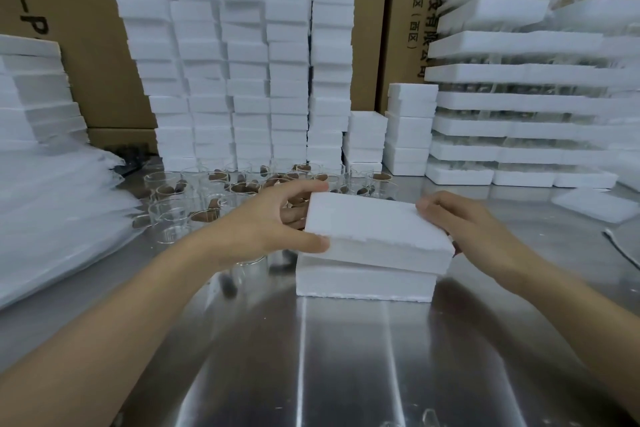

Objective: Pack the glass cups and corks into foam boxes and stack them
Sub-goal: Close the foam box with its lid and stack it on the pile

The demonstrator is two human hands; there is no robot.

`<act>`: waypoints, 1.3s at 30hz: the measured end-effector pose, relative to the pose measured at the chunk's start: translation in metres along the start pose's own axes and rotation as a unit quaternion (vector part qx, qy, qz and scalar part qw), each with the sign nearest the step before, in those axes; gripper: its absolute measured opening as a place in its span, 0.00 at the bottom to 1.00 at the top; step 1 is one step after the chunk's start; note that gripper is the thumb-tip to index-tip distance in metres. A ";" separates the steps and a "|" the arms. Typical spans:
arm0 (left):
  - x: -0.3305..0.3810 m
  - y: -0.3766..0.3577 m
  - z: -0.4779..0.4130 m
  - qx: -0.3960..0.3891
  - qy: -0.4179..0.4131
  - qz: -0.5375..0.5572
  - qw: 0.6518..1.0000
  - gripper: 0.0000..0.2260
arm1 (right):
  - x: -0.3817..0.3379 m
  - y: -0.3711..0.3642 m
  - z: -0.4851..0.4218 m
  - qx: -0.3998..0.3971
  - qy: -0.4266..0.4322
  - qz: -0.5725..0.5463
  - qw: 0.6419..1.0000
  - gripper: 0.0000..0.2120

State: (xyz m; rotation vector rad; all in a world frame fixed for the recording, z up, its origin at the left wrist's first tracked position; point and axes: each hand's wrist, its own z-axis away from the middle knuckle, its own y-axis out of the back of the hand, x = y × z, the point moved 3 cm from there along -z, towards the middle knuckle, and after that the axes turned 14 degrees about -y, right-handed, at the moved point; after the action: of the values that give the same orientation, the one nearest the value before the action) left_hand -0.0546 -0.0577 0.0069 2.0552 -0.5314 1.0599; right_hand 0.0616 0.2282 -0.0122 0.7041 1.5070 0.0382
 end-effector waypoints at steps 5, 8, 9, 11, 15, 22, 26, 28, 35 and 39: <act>-0.002 0.005 -0.001 -0.012 0.021 -0.014 1.000 0.35 | -0.001 -0.004 0.001 -0.011 0.003 -0.045 0.999 0.11; -0.003 0.007 0.000 -0.031 0.048 -0.055 0.997 0.35 | -0.001 -0.006 0.000 -0.016 -0.001 -0.040 0.999 0.11; -0.004 0.007 0.000 -0.037 0.055 -0.067 0.996 0.35 | 0.000 -0.007 0.000 -0.018 -0.004 -0.034 0.999 0.11; -0.005 0.007 0.001 -0.043 0.062 -0.083 0.994 0.36 | 0.002 -0.008 -0.001 -0.027 -0.013 -0.024 0.999 0.11; -0.004 0.004 0.002 -0.048 0.060 -0.102 0.992 0.37 | 0.006 -0.010 -0.002 -0.056 -0.043 -0.021 0.997 0.13; -0.006 0.006 0.005 -0.034 0.059 -0.052 0.996 0.35 | 0.011 -0.014 -0.005 -0.061 -0.047 -0.056 0.995 0.13; -0.010 0.005 0.004 -0.037 0.064 -0.032 0.997 0.37 | 0.013 -0.016 -0.004 -0.082 -0.057 -0.082 0.992 0.14; -0.010 0.006 0.005 -0.048 0.066 -0.018 0.997 0.39 | 0.013 -0.016 -0.004 -0.085 -0.056 -0.074 0.992 0.15; -0.004 -0.003 0.006 -0.058 0.043 -0.131 0.989 0.46 | 0.008 -0.012 0.000 -0.108 -0.066 -0.062 0.990 0.14; 0.001 -0.005 0.009 -0.099 0.033 -0.116 0.988 0.43 | 0.004 -0.005 0.005 -0.147 -0.077 -0.046 0.985 0.10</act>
State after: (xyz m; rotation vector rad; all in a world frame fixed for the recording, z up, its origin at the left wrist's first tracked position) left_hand -0.0464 -0.0619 0.0022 1.8497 -0.3404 0.8956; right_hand 0.0643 0.2240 -0.0186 0.3914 1.3469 0.1310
